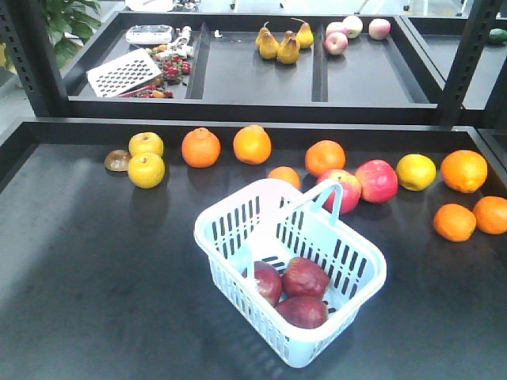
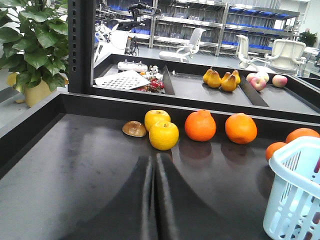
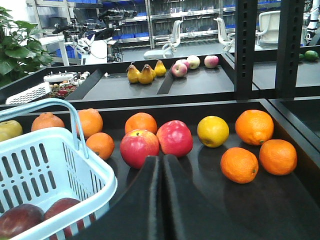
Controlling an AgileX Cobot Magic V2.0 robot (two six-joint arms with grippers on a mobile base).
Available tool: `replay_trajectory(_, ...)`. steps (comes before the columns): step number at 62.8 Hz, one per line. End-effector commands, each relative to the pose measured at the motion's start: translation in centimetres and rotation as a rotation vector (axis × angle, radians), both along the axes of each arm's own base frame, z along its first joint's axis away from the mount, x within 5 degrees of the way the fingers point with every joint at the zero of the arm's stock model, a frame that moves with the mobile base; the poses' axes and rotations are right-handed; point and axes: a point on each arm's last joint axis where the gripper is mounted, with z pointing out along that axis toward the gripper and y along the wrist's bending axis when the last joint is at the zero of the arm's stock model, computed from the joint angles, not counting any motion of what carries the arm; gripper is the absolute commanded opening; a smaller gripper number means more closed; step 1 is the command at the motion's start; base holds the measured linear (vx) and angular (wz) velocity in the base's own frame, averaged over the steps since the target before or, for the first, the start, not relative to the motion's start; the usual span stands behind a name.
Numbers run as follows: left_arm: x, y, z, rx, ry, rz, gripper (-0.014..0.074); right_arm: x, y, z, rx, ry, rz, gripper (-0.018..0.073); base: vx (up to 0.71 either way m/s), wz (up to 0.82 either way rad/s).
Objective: Pick three apples into basket with both arms
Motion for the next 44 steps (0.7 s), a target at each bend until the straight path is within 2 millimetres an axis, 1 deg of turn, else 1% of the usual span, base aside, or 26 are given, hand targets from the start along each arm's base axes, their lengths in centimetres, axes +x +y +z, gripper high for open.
replay_trajectory(1, -0.07, -0.05, 0.40, 0.001, -0.074, -0.005, -0.0006, -0.04, 0.01, 0.30, -0.016, -0.078, -0.002, -0.0004, 0.00, 0.00)
replay_trajectory(44, -0.07, -0.05, 0.40, 0.001, -0.074, -0.005, -0.0006, -0.04, 0.01, 0.30, -0.016, -0.078, -0.002, -0.0004, 0.00, 0.00)
